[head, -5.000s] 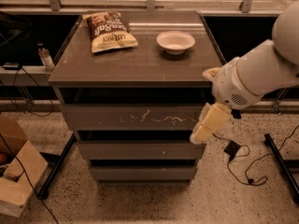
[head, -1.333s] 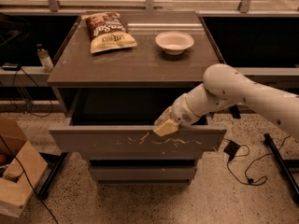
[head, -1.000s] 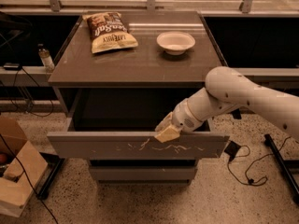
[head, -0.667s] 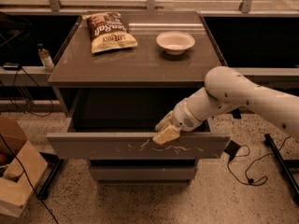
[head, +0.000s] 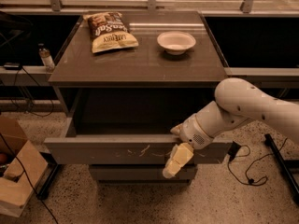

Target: Open top drawer

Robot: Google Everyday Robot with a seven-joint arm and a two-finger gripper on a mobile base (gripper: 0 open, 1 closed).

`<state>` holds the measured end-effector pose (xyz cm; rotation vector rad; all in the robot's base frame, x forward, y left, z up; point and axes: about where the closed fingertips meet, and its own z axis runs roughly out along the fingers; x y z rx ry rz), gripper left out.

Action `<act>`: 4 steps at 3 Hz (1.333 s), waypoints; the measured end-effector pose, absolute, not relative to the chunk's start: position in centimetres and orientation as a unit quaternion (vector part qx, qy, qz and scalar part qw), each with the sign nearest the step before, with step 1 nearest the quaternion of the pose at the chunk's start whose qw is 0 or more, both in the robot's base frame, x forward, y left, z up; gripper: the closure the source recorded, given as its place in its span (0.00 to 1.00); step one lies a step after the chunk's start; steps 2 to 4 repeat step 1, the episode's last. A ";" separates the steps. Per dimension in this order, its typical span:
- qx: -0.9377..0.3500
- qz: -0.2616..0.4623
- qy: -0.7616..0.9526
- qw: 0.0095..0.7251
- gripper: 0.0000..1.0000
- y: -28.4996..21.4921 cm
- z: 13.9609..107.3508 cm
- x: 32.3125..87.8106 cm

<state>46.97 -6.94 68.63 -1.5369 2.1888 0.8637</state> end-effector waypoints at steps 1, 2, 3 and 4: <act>-0.539 0.303 0.768 0.165 0.00 -6.9 68.6 47.0; -0.539 0.303 0.768 0.165 0.00 -6.9 68.6 47.0; -0.539 0.303 0.768 0.165 0.00 -6.9 68.6 47.0; -0.539 0.303 0.768 0.165 0.00 -6.9 68.6 47.0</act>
Offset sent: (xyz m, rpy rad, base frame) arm 0.0000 0.0000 0.0000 0.0000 0.0000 0.0000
